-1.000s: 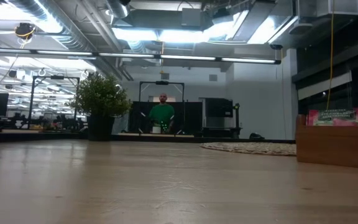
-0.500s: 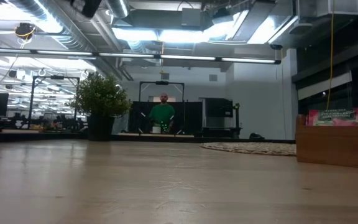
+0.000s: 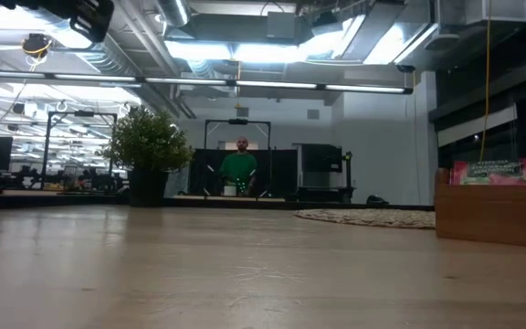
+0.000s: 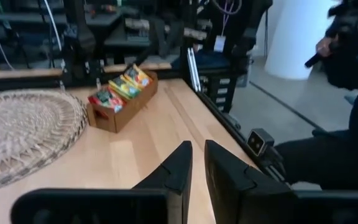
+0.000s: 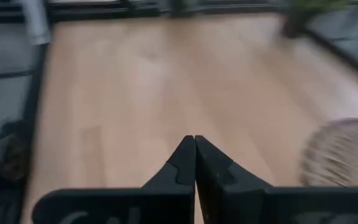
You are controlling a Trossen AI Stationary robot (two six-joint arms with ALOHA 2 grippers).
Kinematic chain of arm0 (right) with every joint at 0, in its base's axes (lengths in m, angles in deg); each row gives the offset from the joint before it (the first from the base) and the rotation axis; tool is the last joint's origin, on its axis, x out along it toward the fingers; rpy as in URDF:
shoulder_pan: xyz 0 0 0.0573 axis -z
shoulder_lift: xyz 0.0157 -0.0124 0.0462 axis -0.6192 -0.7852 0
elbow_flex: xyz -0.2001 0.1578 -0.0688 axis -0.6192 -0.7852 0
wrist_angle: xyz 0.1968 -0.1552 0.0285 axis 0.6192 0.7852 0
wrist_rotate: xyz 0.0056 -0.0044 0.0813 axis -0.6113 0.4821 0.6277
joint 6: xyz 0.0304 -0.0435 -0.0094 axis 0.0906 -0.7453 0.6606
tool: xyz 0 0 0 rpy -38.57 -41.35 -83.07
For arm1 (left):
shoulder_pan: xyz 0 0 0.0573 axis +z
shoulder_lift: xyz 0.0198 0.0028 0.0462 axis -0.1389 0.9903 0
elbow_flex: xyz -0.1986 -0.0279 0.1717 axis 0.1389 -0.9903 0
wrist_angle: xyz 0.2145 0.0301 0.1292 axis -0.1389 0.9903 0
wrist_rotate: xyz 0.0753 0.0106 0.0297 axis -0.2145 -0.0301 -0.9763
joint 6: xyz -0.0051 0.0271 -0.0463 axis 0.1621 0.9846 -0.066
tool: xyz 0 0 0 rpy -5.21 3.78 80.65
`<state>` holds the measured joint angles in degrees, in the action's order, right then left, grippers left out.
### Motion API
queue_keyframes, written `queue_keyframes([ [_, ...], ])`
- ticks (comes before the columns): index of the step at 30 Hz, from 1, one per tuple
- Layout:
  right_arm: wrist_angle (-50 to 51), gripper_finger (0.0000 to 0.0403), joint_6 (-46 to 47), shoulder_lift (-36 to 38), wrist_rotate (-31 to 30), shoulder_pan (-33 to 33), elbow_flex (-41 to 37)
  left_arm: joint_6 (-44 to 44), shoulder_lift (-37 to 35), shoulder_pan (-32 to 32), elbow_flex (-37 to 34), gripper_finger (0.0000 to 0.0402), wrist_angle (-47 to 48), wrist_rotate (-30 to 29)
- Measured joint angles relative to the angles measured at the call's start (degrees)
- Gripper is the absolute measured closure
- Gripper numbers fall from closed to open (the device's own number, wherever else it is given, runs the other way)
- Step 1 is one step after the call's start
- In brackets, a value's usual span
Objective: Pick & Place Tea
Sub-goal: Return to Home Position
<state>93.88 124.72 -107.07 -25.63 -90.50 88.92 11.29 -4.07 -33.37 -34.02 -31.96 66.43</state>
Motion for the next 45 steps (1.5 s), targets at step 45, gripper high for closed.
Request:
queue_keyframes([
  [45, -85.76, 0.0389, -54.6, 28.89, 59.34, 30.88, -50.67, 8.66, -36.49, 9.22, -20.62, 0.0361, -5.37, 7.05],
])
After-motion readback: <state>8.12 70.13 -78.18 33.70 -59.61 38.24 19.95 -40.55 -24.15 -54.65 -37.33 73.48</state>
